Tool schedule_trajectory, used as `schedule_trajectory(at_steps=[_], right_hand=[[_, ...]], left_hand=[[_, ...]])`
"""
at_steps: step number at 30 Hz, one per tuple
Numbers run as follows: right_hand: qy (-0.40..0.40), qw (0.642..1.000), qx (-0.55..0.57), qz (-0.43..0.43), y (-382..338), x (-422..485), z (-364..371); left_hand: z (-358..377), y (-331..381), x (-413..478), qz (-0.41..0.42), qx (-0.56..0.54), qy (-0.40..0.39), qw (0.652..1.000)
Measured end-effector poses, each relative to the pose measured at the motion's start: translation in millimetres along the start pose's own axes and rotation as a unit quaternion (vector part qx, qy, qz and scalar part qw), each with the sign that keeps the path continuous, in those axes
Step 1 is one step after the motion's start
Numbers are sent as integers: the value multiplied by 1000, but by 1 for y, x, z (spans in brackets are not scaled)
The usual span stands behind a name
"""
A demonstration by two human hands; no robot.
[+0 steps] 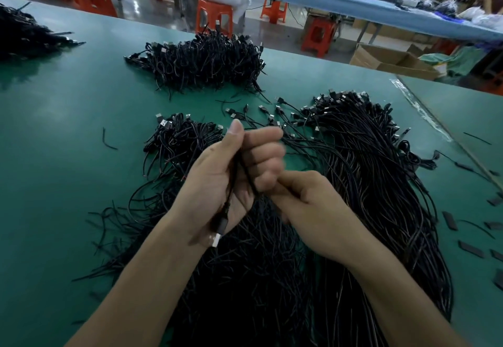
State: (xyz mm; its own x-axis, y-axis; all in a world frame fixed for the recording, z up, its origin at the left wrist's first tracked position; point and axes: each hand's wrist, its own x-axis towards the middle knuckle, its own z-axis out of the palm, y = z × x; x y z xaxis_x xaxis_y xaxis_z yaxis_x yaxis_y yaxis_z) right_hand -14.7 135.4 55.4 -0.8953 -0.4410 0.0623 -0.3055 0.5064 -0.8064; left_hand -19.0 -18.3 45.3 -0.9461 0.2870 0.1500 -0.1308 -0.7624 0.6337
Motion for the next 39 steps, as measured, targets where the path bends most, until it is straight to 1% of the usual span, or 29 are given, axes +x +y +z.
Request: schedule_trajectory(at_steps=[3,4,5,6,7,8,9,10,11,12,13,15,16,18,19,20,21,22,24,25,26,28,30,32,33,34,37,38,39], right_hand=[[-33,997,-70,21,-2,-5,-5],[-49,995,-81,33,-2,-6,-7],[-71,992,-96,45,-2,-8,-9],[-93,987,-116,56,-2,-11,-11],[-110,983,-130,63,-3,-13,-13],[-117,983,-128,62,-5,-14,-15],[-111,986,-111,51,-8,-15,-17],[-90,991,-92,33,-10,-14,-20],[-56,995,-78,10,-12,-12,-22],[-15,998,-67,-12,-12,-8,-26],[25,998,-57,-31,-11,-5,-29],[78,994,-32,-67,-10,3,-32],[92,993,-14,-78,-8,7,-33],[115,990,23,-82,-4,12,-32],[125,988,38,-78,-1,14,-31],[132,988,48,-70,2,14,-29],[133,988,54,-55,5,15,-26],[128,989,56,-35,7,14,-23],[99,994,41,2,11,12,-16],[76,997,22,11,11,10,-13],[49,999,-3,16,10,8,-10],[-8,998,-55,11,5,5,-5],[-54,995,-84,-2,0,1,-3],[-80,992,-101,-14,-5,-3,-5],[-85,991,-104,-22,-7,-4,-7],[-82,991,-102,-30,-9,-5,-10],[-36,993,-98,-58,-9,-4,-22],[-18,993,-91,-68,-8,-3,-26],[-2,993,-80,-81,-7,-3,-29]], left_hand=[[-4,-5,3,49,-15,-5,999],[-6,-7,4,78,11,6,997],[-9,-10,5,115,68,28,991],[-12,-13,5,160,148,59,974],[-15,-16,5,205,248,90,943],[-18,-19,6,238,347,110,901],[-22,-20,6,246,434,114,859],[-23,-21,6,226,500,99,830],[-23,-20,4,190,547,80,811],[-23,-19,3,150,569,61,806],[-21,-19,2,101,559,49,822],[-14,-15,-1,-11,455,26,890],[-13,-11,-3,-46,428,19,902],[-13,-4,-5,-76,403,-2,912],[-14,0,-5,-82,359,-22,929],[-14,4,-6,-86,286,-42,953],[-14,8,-6,-90,192,-62,975],[-14,13,-6,-91,86,-85,988],[-14,18,-5,-61,-90,-119,987],[-15,19,-4,-26,-122,-107,986],[-15,18,-2,17,-113,-74,991],[-18,15,1,104,-36,-3,994],[-20,7,3,165,99,54,980],[-25,-1,5,202,290,119,928],[-26,-3,5,200,369,128,899],[-27,-3,4,180,425,120,879],[-24,-1,0,86,533,75,838],[-21,1,-2,60,546,62,833],[-17,2,-3,33,538,48,841]])
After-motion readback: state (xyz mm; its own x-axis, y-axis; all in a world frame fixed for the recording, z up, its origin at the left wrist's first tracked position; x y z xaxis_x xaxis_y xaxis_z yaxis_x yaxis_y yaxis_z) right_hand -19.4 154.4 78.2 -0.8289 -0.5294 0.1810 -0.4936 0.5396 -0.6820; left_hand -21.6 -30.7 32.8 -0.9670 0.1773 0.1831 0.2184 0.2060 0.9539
